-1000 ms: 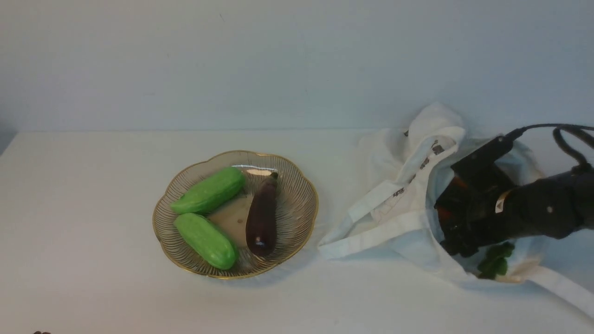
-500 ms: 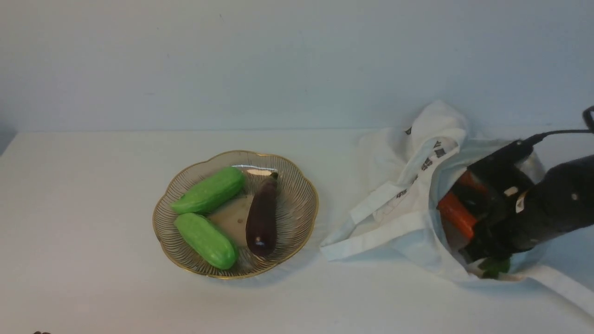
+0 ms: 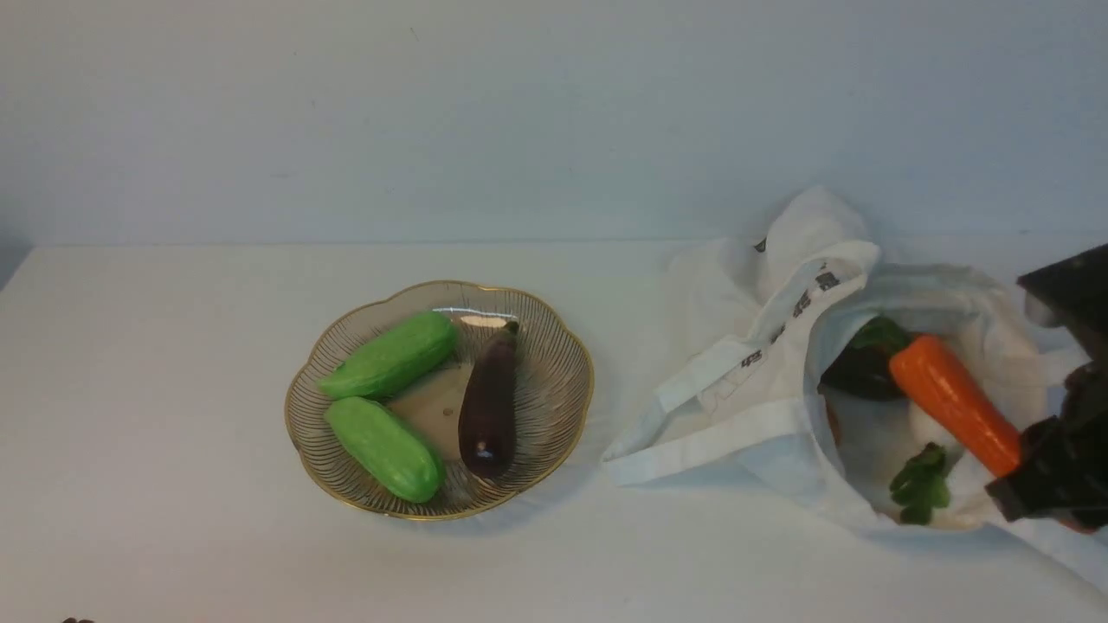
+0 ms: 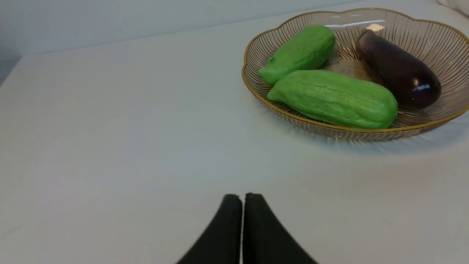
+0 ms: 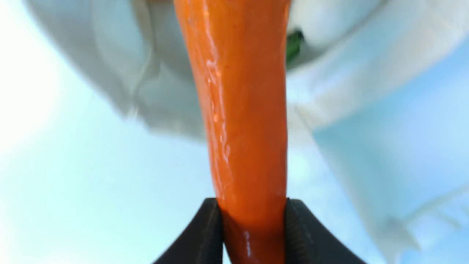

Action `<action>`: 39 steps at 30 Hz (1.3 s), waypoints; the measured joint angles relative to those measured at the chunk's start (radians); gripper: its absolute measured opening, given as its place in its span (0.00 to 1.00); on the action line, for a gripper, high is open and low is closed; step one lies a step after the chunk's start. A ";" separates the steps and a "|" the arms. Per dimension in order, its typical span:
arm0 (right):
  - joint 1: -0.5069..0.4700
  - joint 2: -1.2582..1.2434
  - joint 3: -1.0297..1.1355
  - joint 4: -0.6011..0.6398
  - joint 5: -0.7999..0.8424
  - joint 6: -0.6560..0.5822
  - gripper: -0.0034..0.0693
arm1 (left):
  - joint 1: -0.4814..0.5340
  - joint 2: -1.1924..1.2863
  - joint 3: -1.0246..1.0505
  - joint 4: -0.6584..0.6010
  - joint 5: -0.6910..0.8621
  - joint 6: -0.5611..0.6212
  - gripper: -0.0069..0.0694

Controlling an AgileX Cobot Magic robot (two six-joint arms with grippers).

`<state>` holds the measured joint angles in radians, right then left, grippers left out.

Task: Take vegetables from cloth bag on white table place on plate.
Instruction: 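Take the carrot out of the cloth bag and place it on the plate with the right gripper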

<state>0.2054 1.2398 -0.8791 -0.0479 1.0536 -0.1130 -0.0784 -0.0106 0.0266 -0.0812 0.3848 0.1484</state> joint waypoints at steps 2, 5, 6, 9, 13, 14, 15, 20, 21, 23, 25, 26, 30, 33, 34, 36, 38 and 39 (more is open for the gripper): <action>0.000 -0.074 0.000 0.002 0.040 0.000 0.31 | 0.000 0.000 0.000 0.000 0.000 0.000 0.08; 0.000 -0.161 0.000 0.018 0.058 0.000 0.31 | 0.000 0.000 0.000 0.000 0.000 0.000 0.08; 0.000 -0.166 0.000 0.019 0.059 0.000 0.31 | 0.000 0.000 0.000 0.000 0.000 0.000 0.08; 0.000 -0.217 0.000 0.048 0.089 0.001 0.31 | 0.000 0.000 0.000 0.000 0.000 0.000 0.08; 0.000 -0.249 -0.027 0.143 0.164 -0.022 0.31 | 0.000 0.000 0.000 0.000 0.000 0.000 0.08; 0.000 -0.251 -0.055 0.196 0.165 -0.046 0.31 | 0.000 0.000 0.000 0.000 0.000 0.000 0.08; 0.000 -0.251 -0.082 0.251 0.148 -0.074 0.31 | 0.000 0.000 0.000 0.000 0.000 0.000 0.08; 0.006 -0.180 -0.194 0.453 0.059 -0.195 0.31 | 0.000 0.000 0.000 0.000 0.000 0.000 0.08; 0.021 -0.140 -0.229 0.498 0.051 -0.218 0.31 | 0.000 0.000 0.000 0.000 0.000 0.000 0.08; 0.046 -0.092 -0.263 0.531 0.050 -0.232 0.31 | 0.000 0.000 0.000 0.000 0.000 0.000 0.08; 0.111 0.000 -0.320 0.556 0.048 -0.238 0.31 | 0.000 0.000 0.000 0.000 0.000 0.000 0.08; 0.157 0.060 -0.361 0.553 0.047 -0.238 0.31 | 0.000 0.000 0.000 0.000 0.000 0.000 0.08; 0.312 0.280 -0.493 0.480 0.046 -0.167 0.31 | 0.000 0.000 0.000 0.000 0.000 0.000 0.08; 0.382 0.410 -0.588 0.413 0.045 -0.095 0.31 | 0.000 0.000 0.000 0.000 0.000 0.000 0.08; 0.402 0.457 -0.624 0.389 0.045 -0.071 0.31 | 0.000 0.000 0.000 0.000 0.000 0.000 0.08; 0.426 0.519 -0.675 0.355 0.045 -0.042 0.31 | 0.000 0.000 0.000 0.000 0.000 0.000 0.08; 0.452 0.615 -0.759 0.300 0.042 0.015 0.31 | 0.000 0.000 0.000 0.000 0.000 0.000 0.08; 0.460 0.658 -0.797 0.275 0.042 0.050 0.31 | 0.000 0.000 0.000 0.000 0.000 0.000 0.08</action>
<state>0.6652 1.8977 -1.6760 0.2272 1.0959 -0.0628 -0.0784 -0.0106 0.0266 -0.0812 0.3848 0.1484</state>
